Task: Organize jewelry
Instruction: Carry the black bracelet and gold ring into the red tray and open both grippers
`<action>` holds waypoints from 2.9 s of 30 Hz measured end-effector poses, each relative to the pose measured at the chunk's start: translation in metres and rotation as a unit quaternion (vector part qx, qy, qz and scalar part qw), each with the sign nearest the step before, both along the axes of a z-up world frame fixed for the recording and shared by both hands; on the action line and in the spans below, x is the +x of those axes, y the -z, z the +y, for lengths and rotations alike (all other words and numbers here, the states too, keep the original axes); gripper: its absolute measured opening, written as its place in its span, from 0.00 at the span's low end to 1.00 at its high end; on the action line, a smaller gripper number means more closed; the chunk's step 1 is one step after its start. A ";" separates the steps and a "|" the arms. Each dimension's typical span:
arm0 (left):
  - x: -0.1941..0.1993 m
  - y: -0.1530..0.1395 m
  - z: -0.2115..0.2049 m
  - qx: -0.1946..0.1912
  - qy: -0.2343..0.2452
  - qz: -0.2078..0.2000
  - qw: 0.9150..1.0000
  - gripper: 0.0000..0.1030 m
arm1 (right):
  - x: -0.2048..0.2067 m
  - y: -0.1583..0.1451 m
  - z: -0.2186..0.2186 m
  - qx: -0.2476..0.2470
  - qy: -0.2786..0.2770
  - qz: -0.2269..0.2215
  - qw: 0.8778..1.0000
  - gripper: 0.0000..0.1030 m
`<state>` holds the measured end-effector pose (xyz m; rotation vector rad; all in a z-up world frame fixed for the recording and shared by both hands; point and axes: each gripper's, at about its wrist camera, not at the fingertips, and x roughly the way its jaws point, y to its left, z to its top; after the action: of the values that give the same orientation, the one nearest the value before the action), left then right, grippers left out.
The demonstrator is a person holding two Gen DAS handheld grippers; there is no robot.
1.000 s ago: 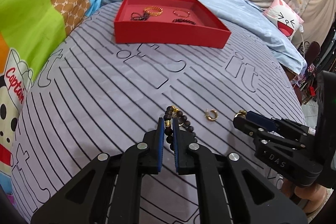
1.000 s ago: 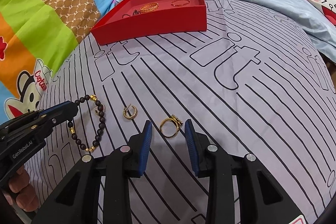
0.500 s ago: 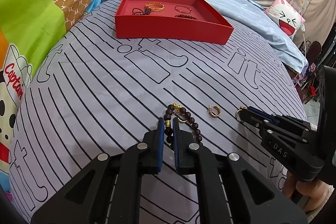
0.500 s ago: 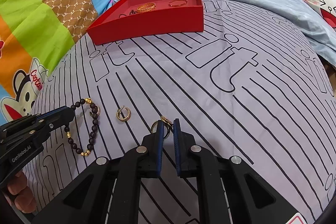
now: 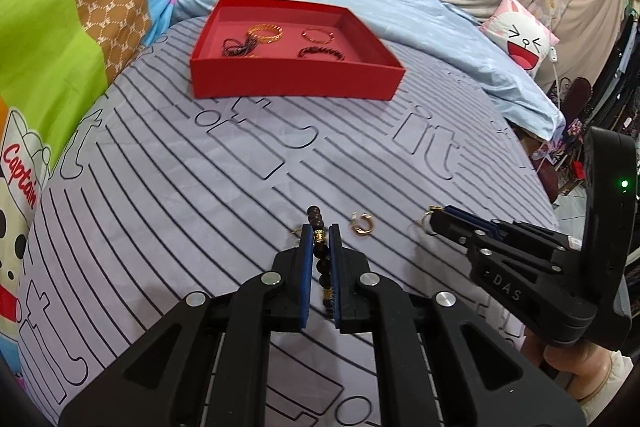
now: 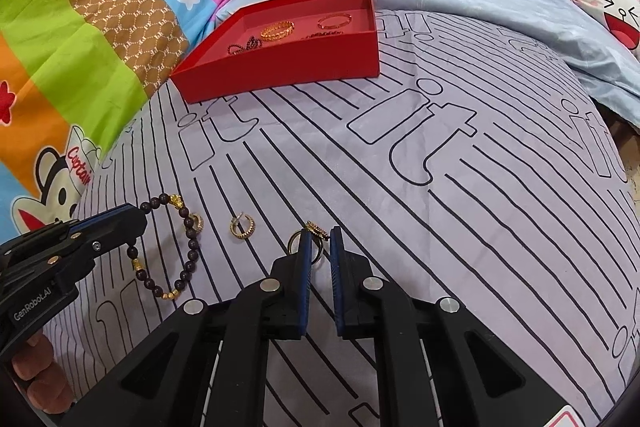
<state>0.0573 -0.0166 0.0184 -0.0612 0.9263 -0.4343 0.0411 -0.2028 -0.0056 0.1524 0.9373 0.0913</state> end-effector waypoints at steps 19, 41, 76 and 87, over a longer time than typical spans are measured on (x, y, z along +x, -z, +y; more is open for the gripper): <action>0.058 -0.076 -0.037 -0.044 0.038 -0.067 0.996 0.07 | 0.057 -0.065 -0.019 0.012 0.003 -0.064 0.998 0.09; 0.245 -0.052 -0.056 -0.126 0.036 -0.004 0.991 0.07 | 0.230 -0.063 -0.019 0.001 -0.002 -0.061 0.998 0.09; 0.280 -0.014 -0.020 0.053 -0.096 -0.047 0.993 0.35 | 0.272 -0.044 -0.007 -0.022 0.008 -0.049 0.999 0.28; 0.252 -0.030 -0.021 0.058 -0.094 -0.061 0.992 0.35 | 0.238 -0.058 0.005 -0.022 -0.003 -0.059 0.998 0.28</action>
<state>0.3094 -0.0375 0.0485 -0.0153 0.8164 -0.2060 0.2788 -0.1980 0.0519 0.1027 0.8205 0.0837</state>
